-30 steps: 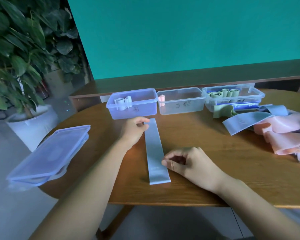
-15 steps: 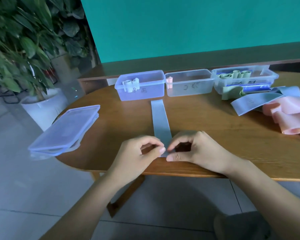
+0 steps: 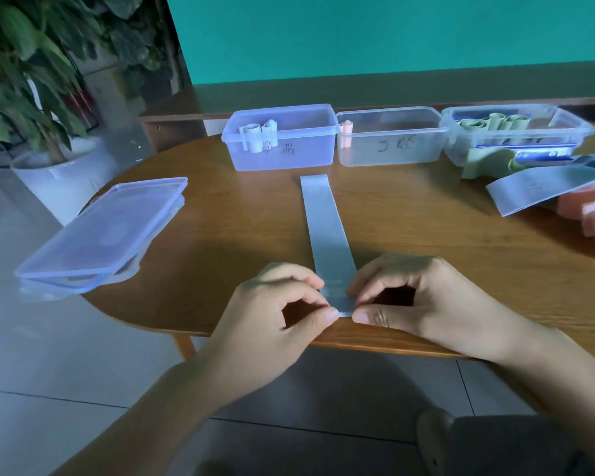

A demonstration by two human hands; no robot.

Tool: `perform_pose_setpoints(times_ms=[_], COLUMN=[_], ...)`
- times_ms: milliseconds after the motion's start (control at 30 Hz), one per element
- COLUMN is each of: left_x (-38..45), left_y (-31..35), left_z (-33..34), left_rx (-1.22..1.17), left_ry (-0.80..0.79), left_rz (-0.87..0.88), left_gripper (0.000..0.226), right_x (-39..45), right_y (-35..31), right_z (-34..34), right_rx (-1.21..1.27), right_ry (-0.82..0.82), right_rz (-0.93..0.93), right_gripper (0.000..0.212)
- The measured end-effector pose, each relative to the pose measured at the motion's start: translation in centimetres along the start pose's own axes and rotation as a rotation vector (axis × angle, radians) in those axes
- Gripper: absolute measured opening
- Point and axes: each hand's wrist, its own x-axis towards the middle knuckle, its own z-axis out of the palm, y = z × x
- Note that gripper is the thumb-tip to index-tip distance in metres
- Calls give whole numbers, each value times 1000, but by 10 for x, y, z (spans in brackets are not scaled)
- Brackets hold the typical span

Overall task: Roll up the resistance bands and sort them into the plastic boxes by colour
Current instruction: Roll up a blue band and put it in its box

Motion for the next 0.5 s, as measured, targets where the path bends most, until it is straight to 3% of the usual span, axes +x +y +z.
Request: perform_pose_setpoints(times_ms=[267, 500], left_x=[0, 1], left_y=[6, 11], left_z=[-1, 0], left_rx=[-28, 12], left_ry=[-6, -16], left_rz=[-62, -78], left_gripper=[15, 20], right_x=[-3, -1], right_y=[0, -3], right_z=[-4, -5], right_rx=[15, 11], right_ry=[-3, -3], right_rz=[43, 124], right_gripper=[15, 27])
